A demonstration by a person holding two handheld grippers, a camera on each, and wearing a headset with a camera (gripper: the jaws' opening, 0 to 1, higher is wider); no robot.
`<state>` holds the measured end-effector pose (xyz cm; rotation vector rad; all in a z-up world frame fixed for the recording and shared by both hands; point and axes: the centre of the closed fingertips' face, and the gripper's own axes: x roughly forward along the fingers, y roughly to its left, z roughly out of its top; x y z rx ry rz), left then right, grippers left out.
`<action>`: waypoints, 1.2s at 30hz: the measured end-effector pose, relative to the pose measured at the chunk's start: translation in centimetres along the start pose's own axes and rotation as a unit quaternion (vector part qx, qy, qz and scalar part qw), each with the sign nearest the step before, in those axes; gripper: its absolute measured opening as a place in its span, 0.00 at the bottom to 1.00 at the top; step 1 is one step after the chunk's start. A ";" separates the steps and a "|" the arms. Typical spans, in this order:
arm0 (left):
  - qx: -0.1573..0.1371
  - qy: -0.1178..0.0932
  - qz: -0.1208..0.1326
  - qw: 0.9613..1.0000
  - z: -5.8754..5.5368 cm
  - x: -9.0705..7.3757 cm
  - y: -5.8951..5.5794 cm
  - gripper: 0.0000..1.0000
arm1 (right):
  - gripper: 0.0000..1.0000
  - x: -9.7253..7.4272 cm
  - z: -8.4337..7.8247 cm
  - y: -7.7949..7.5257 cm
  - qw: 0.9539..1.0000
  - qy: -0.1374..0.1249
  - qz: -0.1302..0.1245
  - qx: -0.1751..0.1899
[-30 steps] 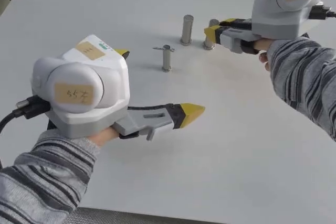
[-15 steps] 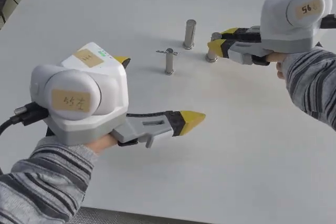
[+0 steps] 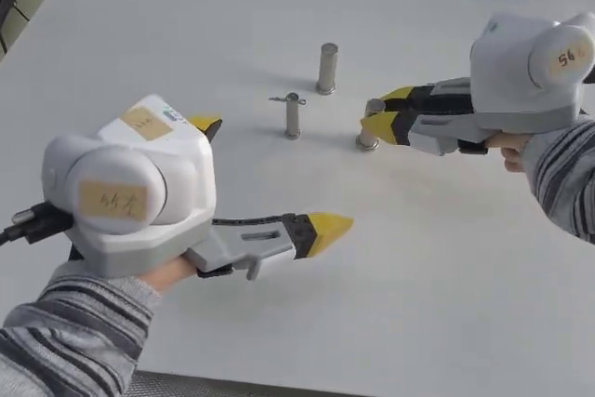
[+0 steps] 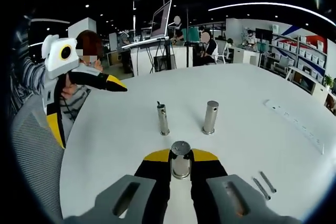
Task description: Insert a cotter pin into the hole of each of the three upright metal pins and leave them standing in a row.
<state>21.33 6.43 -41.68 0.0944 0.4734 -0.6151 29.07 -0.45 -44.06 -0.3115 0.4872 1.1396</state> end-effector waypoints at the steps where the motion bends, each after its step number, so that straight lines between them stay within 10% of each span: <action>1: 0.000 0.000 -0.001 1.000 0.0 0.0 -0.1 0.99 | 0.08 -0.1 -0.1 0.2 1.000 0.002 0.001 -0.004; 36: -0.013 0.005 0.000 1.000 -0.6 -0.7 -0.8 0.98 | 0.10 -0.8 -2.2 1.8 0.998 0.033 -0.040 -0.029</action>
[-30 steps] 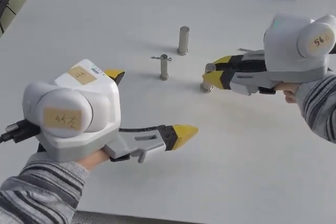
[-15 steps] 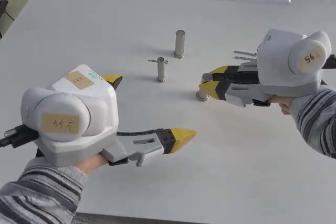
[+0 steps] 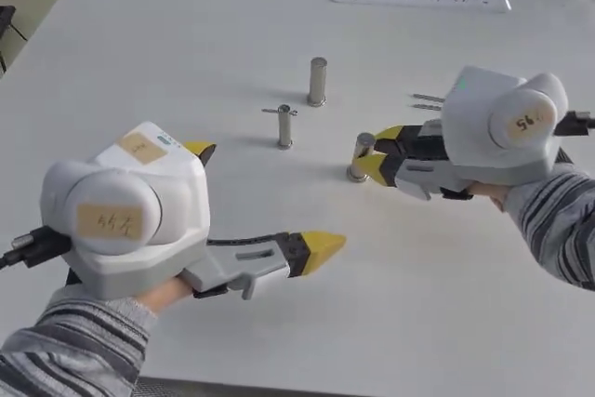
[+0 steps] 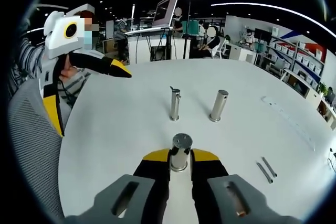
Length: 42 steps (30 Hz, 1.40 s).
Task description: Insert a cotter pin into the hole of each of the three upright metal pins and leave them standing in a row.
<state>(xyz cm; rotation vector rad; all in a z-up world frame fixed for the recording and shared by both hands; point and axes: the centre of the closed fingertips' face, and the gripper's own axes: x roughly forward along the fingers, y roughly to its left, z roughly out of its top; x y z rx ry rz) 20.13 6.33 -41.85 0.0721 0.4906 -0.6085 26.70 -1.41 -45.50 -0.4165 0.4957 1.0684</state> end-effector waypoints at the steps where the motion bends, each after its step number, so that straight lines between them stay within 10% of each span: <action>1: 0.000 0.001 0.000 1.000 0.0 0.0 0.0 0.98 | 0.10 -0.1 0.0 0.0 1.000 -0.001 0.000 0.000; 12: -0.011 -0.018 0.003 1.000 0.7 -0.2 0.0 0.99 | 0.17 -2.9 -0.2 -1.9 1.000 -0.007 -0.016 0.024; 24: -0.012 -0.012 0.006 1.000 0.4 -0.3 0.0 0.99 | 0.16 -5.2 -1.9 -8.6 0.996 0.045 -0.067 0.041; 42: -0.006 -0.009 0.009 1.000 0.2 -0.1 0.2 0.98 | 0.17 -3.7 -5.0 -13.3 0.989 0.138 -0.027 0.034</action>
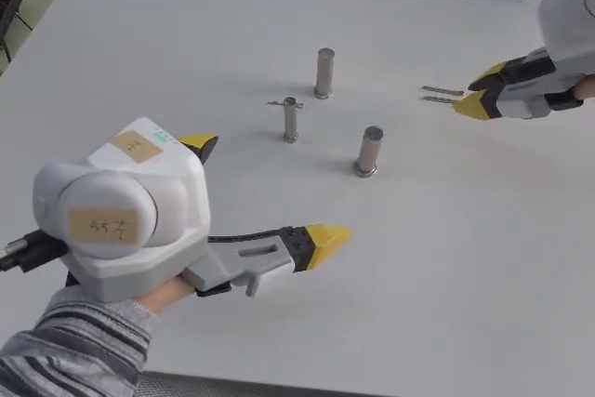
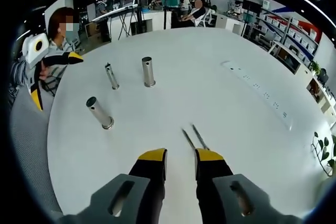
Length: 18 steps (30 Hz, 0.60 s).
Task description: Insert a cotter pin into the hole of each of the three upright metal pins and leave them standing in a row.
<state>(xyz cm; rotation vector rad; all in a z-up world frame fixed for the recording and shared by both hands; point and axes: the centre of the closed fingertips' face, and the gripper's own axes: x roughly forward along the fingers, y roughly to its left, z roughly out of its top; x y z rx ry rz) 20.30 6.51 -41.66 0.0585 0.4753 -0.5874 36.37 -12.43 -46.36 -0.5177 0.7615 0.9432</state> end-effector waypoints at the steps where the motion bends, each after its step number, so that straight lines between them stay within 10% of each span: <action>1: 0.000 0.002 0.000 1.000 -0.1 0.0 0.0 0.98 | 0.16 0.2 0.0 -0.2 1.000 0.004 0.001 -0.003; 18: -0.005 0.013 0.000 1.000 -0.6 0.6 0.2 0.97 | 0.08 2.5 -1.1 -1.5 0.998 0.056 0.018 -0.010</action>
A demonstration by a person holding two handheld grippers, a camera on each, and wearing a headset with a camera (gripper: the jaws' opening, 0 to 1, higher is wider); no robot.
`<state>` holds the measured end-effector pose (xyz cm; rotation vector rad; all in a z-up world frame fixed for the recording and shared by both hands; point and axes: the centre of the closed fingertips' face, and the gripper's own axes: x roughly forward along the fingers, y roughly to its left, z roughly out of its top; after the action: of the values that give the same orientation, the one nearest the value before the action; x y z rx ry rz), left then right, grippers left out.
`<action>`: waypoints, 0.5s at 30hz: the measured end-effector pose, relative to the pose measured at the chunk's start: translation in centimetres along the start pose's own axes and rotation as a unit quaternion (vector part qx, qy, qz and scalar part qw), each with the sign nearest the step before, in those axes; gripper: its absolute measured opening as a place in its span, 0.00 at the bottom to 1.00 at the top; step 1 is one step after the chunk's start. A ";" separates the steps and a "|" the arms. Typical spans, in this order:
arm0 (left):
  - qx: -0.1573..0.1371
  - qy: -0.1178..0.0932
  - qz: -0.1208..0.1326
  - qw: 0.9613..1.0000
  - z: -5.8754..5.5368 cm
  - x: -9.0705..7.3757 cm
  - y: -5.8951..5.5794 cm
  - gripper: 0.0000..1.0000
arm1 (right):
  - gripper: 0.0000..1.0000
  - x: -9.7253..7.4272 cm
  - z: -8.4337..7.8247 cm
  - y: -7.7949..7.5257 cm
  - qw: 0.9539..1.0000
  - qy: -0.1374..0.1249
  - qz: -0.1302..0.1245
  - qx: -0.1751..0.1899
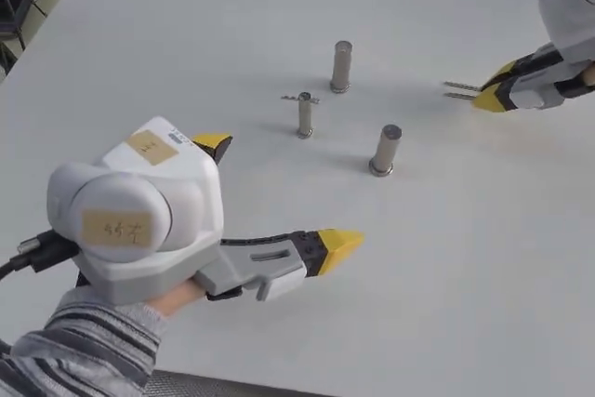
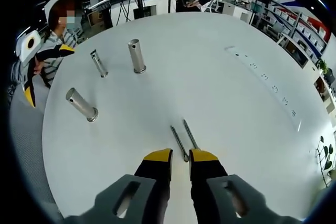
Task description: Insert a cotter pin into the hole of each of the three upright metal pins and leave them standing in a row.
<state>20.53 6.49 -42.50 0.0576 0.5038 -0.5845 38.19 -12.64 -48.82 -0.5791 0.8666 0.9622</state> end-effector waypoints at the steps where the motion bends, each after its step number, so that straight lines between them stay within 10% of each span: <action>1: -0.001 0.000 0.000 1.000 0.0 0.0 0.0 0.97 | 0.07 0.1 -0.1 -0.2 1.000 0.004 0.001 0.001; 15: -0.004 0.001 0.001 1.000 -0.1 -0.2 0.1 0.94 | 0.00 0.2 -0.6 0.1 0.999 0.036 0.010 -0.008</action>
<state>20.41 6.65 -42.48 0.0517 0.5081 -0.5812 37.97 -13.00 -49.28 -0.6235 0.9317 0.9729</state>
